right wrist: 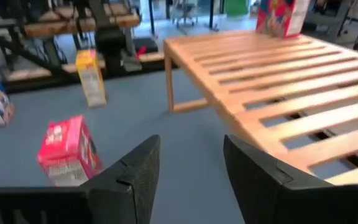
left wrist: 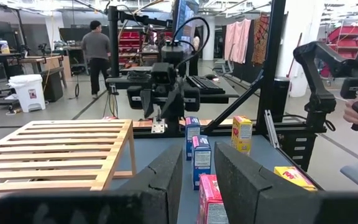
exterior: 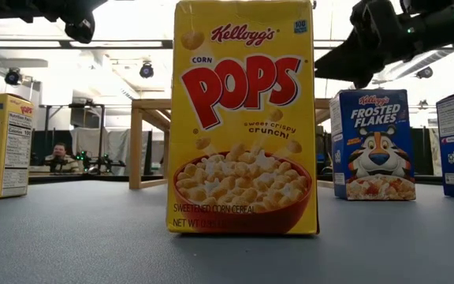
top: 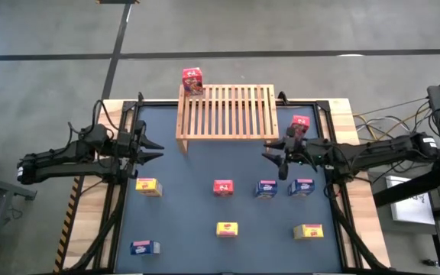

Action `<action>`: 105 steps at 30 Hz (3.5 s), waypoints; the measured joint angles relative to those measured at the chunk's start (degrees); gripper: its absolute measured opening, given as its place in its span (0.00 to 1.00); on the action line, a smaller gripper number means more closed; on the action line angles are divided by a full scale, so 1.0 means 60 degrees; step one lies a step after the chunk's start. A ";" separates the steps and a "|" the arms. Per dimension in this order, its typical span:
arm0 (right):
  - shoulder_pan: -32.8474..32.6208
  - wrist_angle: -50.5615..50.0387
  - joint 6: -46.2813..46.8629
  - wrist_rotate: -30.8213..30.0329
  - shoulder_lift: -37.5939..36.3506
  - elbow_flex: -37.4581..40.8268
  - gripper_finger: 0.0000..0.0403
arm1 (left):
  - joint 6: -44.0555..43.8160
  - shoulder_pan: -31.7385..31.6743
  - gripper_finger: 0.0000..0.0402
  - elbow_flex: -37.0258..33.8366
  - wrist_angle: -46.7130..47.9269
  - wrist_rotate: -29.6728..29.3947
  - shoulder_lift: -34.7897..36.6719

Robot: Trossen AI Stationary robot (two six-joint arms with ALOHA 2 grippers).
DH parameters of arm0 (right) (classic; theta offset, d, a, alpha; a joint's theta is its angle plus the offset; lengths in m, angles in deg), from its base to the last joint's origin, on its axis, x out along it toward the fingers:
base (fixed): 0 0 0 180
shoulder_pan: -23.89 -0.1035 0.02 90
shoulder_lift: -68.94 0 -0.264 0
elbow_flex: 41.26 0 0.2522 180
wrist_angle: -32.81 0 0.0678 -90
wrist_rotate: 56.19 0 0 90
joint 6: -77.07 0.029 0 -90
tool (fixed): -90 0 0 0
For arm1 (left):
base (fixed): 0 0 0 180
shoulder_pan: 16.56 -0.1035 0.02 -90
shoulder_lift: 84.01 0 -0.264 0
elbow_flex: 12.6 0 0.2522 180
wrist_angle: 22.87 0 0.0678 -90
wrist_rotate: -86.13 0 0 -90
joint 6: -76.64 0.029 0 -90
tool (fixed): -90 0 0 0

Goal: Stack cereal on shelf
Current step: Put the bottom red cereal box aligned with the other red cereal box on the shelf

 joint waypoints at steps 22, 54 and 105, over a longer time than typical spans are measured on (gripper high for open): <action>-0.0493 0.0246 -0.0105 -0.0007 0.0609 -0.0194 0.39 | 0.0000 0.0000 0.19 0.0000 0.0036 0.0001 -0.0086; -0.1926 0.0295 0.0717 -0.0863 0.1494 -0.0200 0.38 | 0.0087 0.0000 0.19 0.0000 0.0106 0.0001 -0.0086; -0.1922 0.1369 -0.0415 -0.0860 0.1516 -0.0218 0.38 | -0.0374 0.0000 0.19 0.0000 0.0098 0.0005 -0.0086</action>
